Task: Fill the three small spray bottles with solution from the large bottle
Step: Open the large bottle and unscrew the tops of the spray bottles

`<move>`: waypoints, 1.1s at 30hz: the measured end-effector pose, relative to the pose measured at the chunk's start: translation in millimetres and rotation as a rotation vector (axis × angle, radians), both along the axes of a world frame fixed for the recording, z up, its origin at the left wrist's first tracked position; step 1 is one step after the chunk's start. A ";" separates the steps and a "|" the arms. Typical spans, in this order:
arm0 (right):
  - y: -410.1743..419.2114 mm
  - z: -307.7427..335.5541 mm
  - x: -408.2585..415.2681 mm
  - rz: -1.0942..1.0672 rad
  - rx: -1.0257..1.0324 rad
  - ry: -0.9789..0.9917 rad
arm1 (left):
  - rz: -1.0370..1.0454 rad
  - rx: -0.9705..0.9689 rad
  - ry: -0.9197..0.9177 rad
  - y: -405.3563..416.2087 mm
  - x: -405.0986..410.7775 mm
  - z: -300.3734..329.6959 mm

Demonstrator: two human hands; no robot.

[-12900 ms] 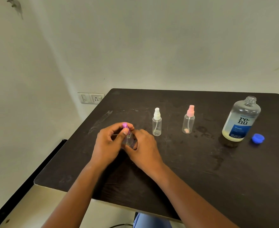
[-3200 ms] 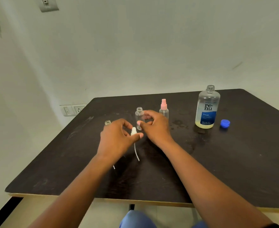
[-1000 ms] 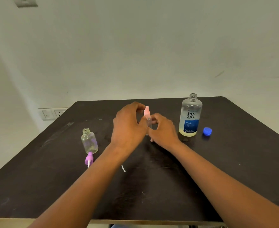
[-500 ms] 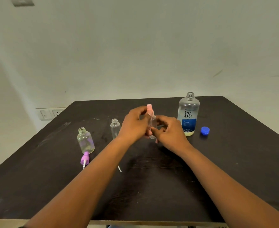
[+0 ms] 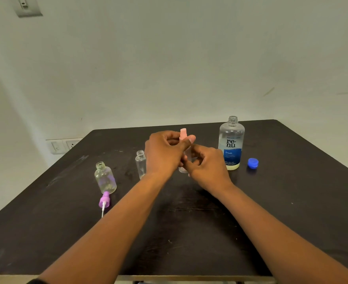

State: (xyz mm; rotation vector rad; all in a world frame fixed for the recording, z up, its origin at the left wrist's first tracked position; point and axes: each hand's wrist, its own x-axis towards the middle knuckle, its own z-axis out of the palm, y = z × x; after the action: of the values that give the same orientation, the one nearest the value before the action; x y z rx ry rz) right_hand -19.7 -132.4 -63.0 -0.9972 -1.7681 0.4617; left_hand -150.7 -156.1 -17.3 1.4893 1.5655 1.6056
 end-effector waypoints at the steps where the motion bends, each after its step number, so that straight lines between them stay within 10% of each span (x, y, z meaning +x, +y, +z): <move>1: -1.0 0.6 -0.8 -0.004 0.003 0.004 | 0.041 -0.002 0.012 0.0 0.6 1.1; 33: 3.6 -3.1 -1.8 -0.002 0.022 -0.038 | 0.101 0.037 0.226 -15.5 -11.0 -0.6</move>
State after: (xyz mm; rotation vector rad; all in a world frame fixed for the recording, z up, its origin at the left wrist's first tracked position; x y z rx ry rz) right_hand -21.4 -128.8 -66.1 -0.9978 -1.8023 0.4235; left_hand -161.7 -171.6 -17.8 1.6852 1.7665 1.5736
